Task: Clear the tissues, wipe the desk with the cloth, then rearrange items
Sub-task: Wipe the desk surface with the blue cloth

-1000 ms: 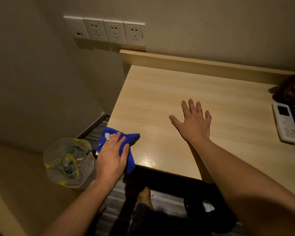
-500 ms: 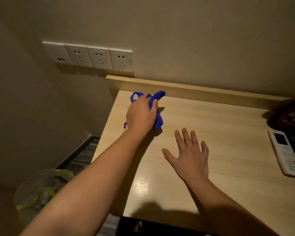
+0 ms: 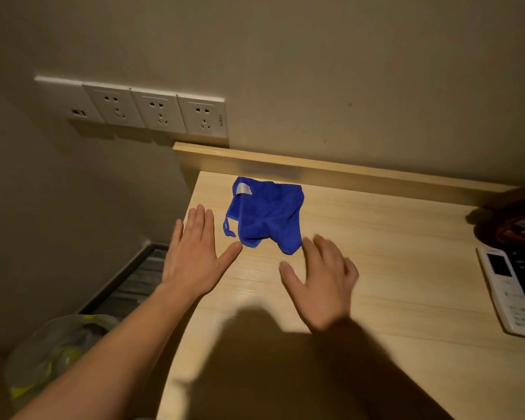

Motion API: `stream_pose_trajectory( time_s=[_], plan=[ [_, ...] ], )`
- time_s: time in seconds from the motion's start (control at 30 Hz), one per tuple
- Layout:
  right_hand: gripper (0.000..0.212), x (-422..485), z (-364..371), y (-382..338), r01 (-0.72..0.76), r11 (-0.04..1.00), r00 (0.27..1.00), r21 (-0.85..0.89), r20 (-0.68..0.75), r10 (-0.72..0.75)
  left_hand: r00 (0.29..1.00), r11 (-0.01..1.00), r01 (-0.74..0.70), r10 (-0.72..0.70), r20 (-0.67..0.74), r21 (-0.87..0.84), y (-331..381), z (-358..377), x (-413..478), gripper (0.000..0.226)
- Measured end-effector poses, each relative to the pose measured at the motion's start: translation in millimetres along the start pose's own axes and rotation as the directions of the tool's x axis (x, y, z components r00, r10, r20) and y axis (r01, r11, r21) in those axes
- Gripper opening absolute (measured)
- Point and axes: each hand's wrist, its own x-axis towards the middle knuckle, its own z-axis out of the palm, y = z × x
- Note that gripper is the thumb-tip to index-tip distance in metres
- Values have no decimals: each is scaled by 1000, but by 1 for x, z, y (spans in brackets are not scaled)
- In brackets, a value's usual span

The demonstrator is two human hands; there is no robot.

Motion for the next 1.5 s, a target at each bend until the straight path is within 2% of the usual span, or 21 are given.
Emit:
stream_pose_trajectory(
  time_s=[0.1,0.2,0.33,0.4,0.5,0.83,1.3,1.5],
  plan=[
    [64,53,-1,-53,171,983,985,66,-42,-168,1000,1000,-13,13,-2,-8,0,4,4,110],
    [63,109,3,-85,272,962,959,36,68,-274,1000,1000,-18,18,0,-25,-1,4,5,100],
    [75,138,25,-84,350,930,914,-109,257,-314,1000,996,-17,17,-4,-85,-2,4,6,86],
    [77,136,34,-81,386,901,907,-197,261,-332,1000,994,-15,16,3,-105,-2,3,7,84],
    [81,130,35,-80,380,899,911,-218,258,-323,1000,994,-19,19,2,-109,-2,2,6,86],
    [100,47,26,-49,372,906,911,-204,266,-314,1000,995,-19,17,-22,-98,-1,0,2,85],
    [100,-92,28,-27,393,900,910,-188,223,-350,999,998,-31,29,-29,-55,-1,-2,-5,92],
    [96,-130,28,-24,413,898,898,-152,231,-374,999,999,-29,28,-32,-30,-2,-3,-7,88]
  ],
)
